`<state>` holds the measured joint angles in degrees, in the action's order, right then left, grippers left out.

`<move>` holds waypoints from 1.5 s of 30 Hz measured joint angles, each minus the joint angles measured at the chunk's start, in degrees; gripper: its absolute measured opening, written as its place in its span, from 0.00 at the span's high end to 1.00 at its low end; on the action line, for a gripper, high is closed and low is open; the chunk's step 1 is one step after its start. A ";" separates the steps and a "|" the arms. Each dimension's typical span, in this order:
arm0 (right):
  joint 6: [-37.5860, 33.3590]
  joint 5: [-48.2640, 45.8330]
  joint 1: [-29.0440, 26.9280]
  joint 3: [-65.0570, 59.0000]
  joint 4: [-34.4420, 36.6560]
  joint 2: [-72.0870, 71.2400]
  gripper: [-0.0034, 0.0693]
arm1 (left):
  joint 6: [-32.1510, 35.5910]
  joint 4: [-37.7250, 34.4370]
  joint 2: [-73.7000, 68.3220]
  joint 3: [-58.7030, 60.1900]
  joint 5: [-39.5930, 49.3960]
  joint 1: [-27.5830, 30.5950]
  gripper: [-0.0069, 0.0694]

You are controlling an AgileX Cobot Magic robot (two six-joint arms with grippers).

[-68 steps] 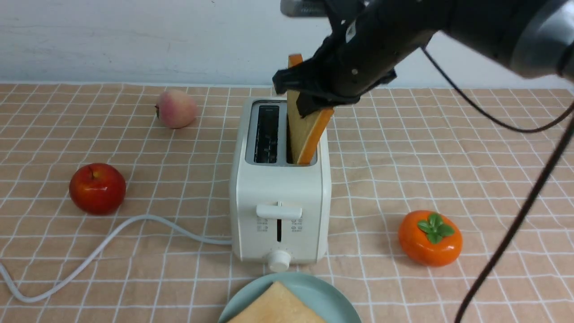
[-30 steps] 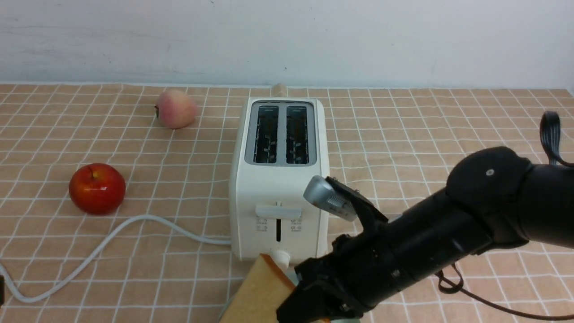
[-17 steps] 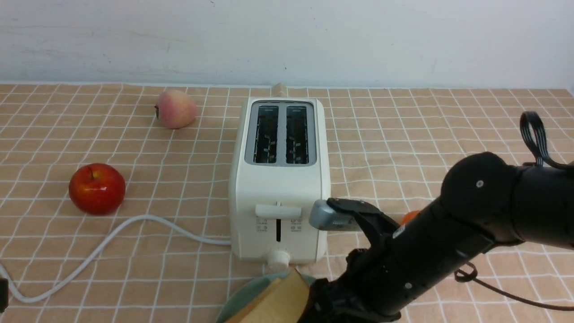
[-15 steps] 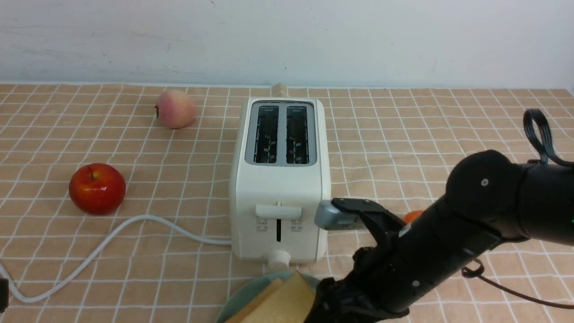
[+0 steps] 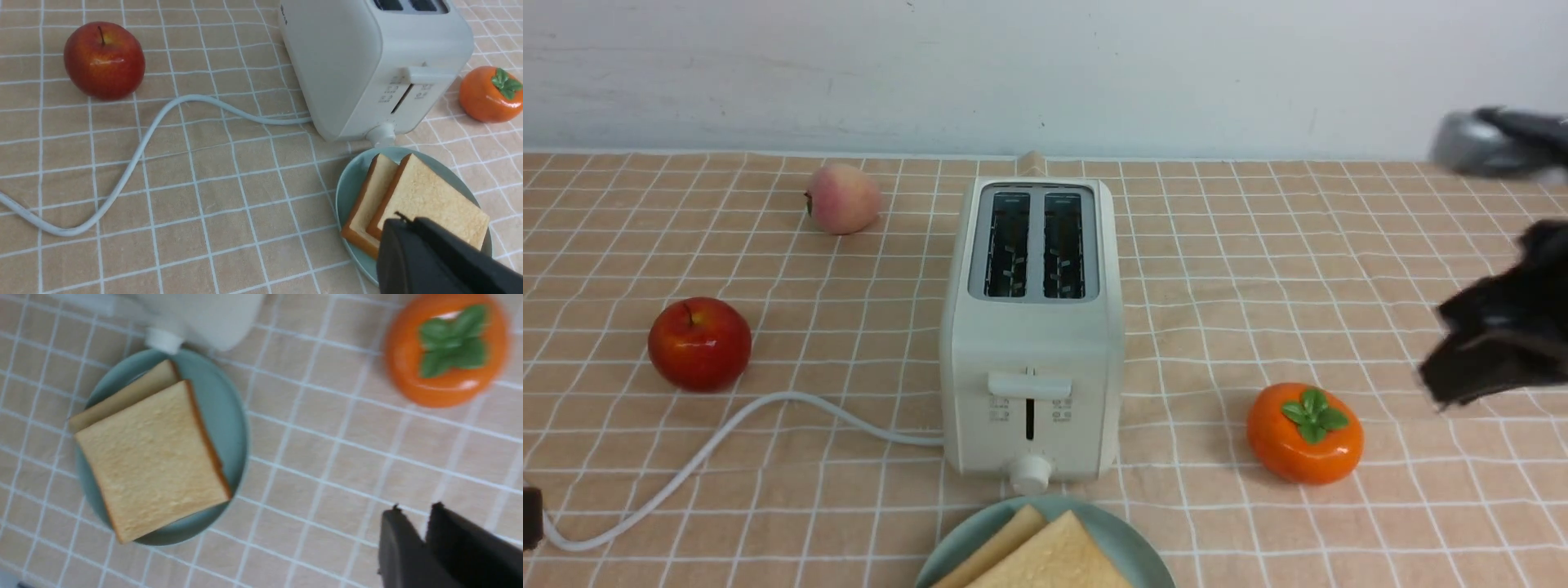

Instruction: Take toasted bread from bread machine on light coffee tablecloth place on plate.

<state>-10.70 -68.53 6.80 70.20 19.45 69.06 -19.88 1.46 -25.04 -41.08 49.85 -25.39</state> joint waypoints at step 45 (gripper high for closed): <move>4.12 40.95 -10.91 -49.40 -3.20 -63.91 0.95 | 0.00 -0.01 0.00 0.00 -16.56 0.00 0.93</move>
<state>-6.58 -27.57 -4.11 20.79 16.25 5.15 -19.88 1.45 -25.04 -41.08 33.29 -25.39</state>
